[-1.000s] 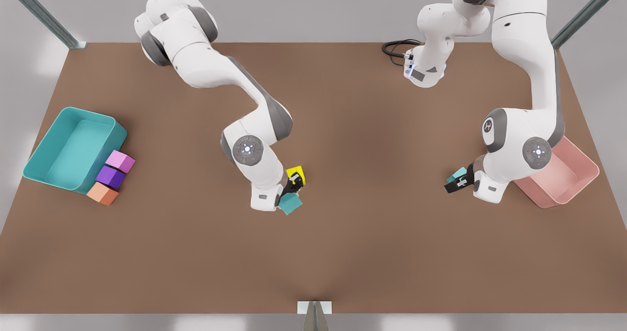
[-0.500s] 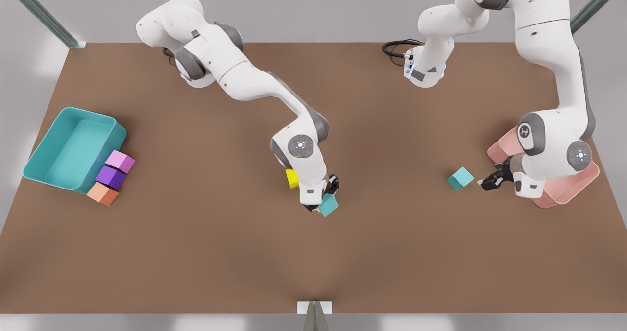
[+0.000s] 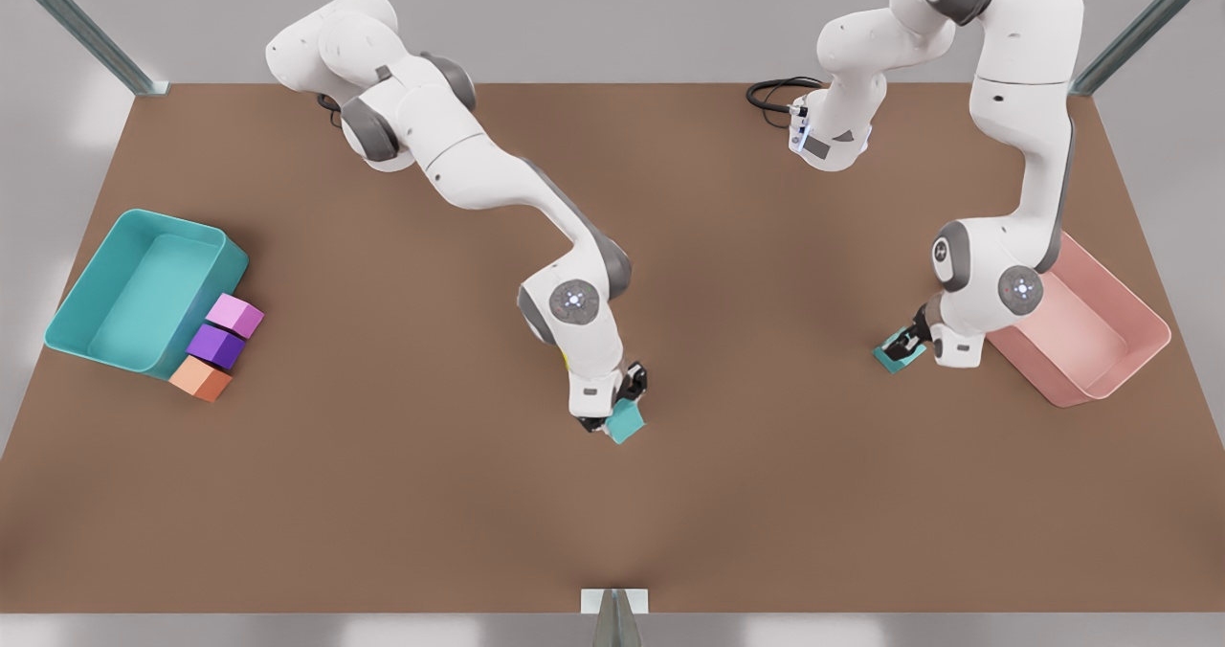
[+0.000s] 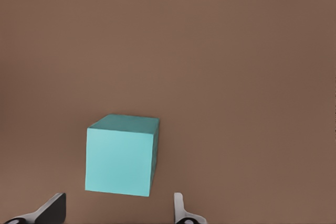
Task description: Stack the two blue cubes on top of each other
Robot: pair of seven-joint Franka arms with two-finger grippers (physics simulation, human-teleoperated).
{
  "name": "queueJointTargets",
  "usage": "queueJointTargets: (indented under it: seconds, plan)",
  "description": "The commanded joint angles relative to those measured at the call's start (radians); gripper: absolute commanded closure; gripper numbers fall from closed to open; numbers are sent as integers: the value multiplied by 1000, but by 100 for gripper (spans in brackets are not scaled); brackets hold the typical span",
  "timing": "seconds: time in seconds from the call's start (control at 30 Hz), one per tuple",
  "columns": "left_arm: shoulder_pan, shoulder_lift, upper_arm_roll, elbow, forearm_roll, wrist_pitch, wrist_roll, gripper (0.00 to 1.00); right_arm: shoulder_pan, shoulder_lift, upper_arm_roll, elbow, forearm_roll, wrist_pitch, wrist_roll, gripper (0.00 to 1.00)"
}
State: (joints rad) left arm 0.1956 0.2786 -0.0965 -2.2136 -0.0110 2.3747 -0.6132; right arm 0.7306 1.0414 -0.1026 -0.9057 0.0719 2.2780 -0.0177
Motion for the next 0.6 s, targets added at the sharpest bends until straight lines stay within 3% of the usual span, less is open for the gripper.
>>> queueJointTargets:
  seconds: [0.0, 0.57]
  plan:
    - [10, 7, 0, -3, 43, 121, -76, 0, 7, 3, 1, 1, -44, -49, 119, 74]
    - [21, 54, 0, -29, 60, 161, -74, 0, 67, 114, -16, -1, -46, 156, 144, 68]
